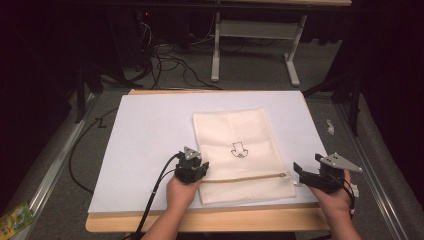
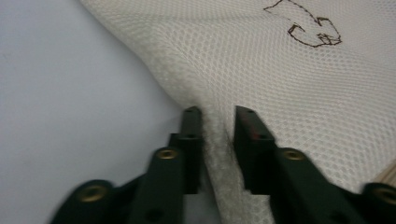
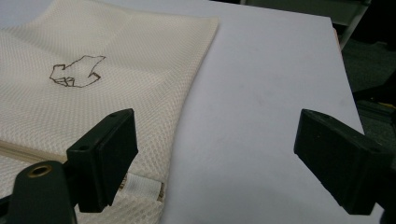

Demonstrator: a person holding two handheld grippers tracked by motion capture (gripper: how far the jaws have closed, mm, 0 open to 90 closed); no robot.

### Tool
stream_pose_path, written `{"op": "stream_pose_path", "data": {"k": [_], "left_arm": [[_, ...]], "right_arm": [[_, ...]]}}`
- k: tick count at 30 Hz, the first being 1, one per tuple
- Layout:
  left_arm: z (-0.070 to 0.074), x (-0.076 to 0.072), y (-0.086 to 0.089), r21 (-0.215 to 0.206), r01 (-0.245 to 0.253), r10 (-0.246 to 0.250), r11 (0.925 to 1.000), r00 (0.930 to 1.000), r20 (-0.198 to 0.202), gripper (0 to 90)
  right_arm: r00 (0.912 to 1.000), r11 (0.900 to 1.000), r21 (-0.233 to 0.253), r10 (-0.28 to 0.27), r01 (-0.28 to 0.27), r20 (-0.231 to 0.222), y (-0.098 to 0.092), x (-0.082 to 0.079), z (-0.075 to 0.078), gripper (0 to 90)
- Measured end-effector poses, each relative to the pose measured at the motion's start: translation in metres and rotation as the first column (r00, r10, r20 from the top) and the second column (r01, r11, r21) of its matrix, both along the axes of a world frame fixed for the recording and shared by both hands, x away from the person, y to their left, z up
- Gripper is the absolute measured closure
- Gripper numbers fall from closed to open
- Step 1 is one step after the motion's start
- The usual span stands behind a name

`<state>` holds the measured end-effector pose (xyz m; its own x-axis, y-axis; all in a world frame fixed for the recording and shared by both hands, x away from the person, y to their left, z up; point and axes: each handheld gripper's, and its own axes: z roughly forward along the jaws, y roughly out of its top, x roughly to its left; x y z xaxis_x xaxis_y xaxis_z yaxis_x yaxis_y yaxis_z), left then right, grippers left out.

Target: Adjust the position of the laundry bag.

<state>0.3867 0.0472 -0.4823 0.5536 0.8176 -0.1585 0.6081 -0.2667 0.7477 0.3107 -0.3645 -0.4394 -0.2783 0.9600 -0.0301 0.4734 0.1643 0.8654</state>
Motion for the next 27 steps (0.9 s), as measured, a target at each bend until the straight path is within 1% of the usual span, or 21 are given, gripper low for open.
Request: {"op": "stream_pose_path", "data": {"k": [1, 2, 5, 6, 9, 10, 11, 12, 13, 14, 15, 16, 17, 20, 21, 22, 23, 24, 25, 26, 27], "left_arm": [[0.0, 0.001, 0.001, -0.006, 0.004, -0.004, 1.0, 1.0, -0.001, 82.2], [0.001, 0.001, 0.002, 0.001, 0.009, -0.009, 1.0, 0.9999, 0.005, 86.2], [0.002, 0.002, 0.005, -0.003, 0.011, -0.011, 0.9999, 0.9999, 0.005, 86.4], [0.003, 0.002, 0.008, -0.002, 0.011, -0.011, 0.9999, 0.9999, 0.012, 86.4], [0.005, -0.001, 0.019, 0.009, 0.001, -0.001, 1.0, 0.9997, 0.023, 86.4], [0.005, -0.001, 0.025, 0.016, -0.002, 0.002, 0.9999, 0.9997, 0.024, 86.4], [0.005, -0.001, 0.034, 0.021, -0.006, 0.005, 0.9998, 0.9999, 0.014, 86.4], [0.004, 0.0, 0.038, 0.02, -0.001, 0.001, 0.9998, 1.0, 0.007, 86.1], [0.004, 0.0, 0.038, 0.02, -0.001, 0.001, 0.9998, 1.0, 0.007, 85.4], [0.004, 0.0, 0.043, 0.023, 0.013, -0.013, 0.9997, 0.9999, -0.001, 84.7], [0.004, -0.001, 0.049, 0.038, 0.029, -0.029, 0.9989, 0.9995, 0.013, 84.5], [0.004, -0.001, 0.049, 0.038, 0.029, -0.029, 0.9989, 0.9995, 0.013, 84.2], [0.004, 0.0, 0.053, 0.041, 0.04, -0.04, 0.9984, 0.9991, 0.014, 84.2], [0.001, 0.0, 0.055, 0.023, 0.038, -0.038, 0.999, 0.9993, 0.004, 82.9], [0.001, -0.001, 0.055, 0.021, 0.037, -0.037, 0.9991, 0.9993, 0.003, 79.8], [0.001, -0.001, 0.054, 0.025, 0.034, -0.034, 0.9991, 0.9994, 0.005, 79.8], [0.005, -0.002, 0.057, 0.027, 0.014, -0.014, 0.9995, 0.9998, 0.012, 68.3], [0.005, -0.002, 0.057, 0.027, 0.014, -0.014, 0.9995, 0.9998, 0.012, 62.2], [0.015, -0.006, 0.066, 0.006, -0.01, 0.01, 0.9999, 0.9994, 0.032, 55.1], [0.015, -0.006, 0.066, 0.006, -0.01, 0.01, 0.9999, 0.9994, 0.032, 49.0], [0.02, -0.009, 0.073, -0.012, -0.016, 0.017, 0.9998, 0.999, 0.042, 49.0]], "right_arm": [[1.0, 1.0, 0.004, -0.003, 0.003, 0.0, 0.0, -0.001, 0.0, 14.3], [1.0, 1.0, 0.01, -0.002, 0.002, -0.002, 0.0, 0.0, 0.0, 14.5], [1.0, 1.0, 0.009, 0.001, -0.001, -0.008, 0.001, 0.001, -0.001, 14.7], [1.0, 1.0, 0.009, 0.001, -0.001, -0.008, 0.001, 0.001, -0.001, 14.7], [0.9999, 1.0, 0.006, 0.006, -0.006, -0.014, 0.004, 0.0, -0.002, 14.9], [0.9999, 1.0, 0.005, 0.008, -0.008, -0.013, 0.004, -0.001, -0.002, 14.9], [0.9999, 1.0, 0.01, 0.011, -0.011, -0.012, 0.005, -0.001, -0.001, 15.0], [0.9998, 1.0, 0.016, 0.011, -0.011, -0.014, 0.005, -0.001, -0.002, 15.0], [0.9998, 1.0, 0.016, 0.011, -0.011, -0.014, 0.005, -0.001, -0.002, 15.0], [0.9998, 1.0, 0.02, 0.011, -0.011, -0.017, 0.005, -0.001, -0.002, 15.1], [0.9998, 1.0, 0.02, 0.011, -0.011, -0.017, 0.005, -0.001, -0.002, 15.2], [0.9998, 1.0, 0.02, 0.011, -0.011, -0.017, 0.005, -0.001, -0.002, 15.2], [0.9997, 1.0, 0.016, 0.013, -0.013, -0.019, 0.006, -0.002, -0.002, 15.2], [0.9994, 1.0, 0.02, 0.02, -0.019, -0.03, 0.007, 0.0, -0.004, 15.5], [0.9982, 0.999, 0.031, 0.03, -0.028, -0.052, 0.009, 0.001, -0.006, 17.7], [0.9982, 0.999, 0.031, 0.03, -0.028, -0.052, 0.009, 0.001, -0.006, 17.7], [0.9967, 0.998, 0.043, 0.053, -0.05, -0.061, 0.011, 0.001, -0.007, 22.6], [0.9967, 0.998, 0.043, 0.053, -0.05, -0.061, 0.011, 0.001, -0.007, 22.6], [0.9945, 0.995, 0.062, 0.077, -0.072, -0.071, 0.016, 0.0, -0.009, 25.2], [0.9928, 0.994, 0.077, 0.087, -0.081, -0.082, 0.02, 0.0, -0.01, 25.9], [0.9928, 0.994, 0.077, 0.087, -0.081, -0.082, 0.02, 0.0, -0.01, 25.9]]}}
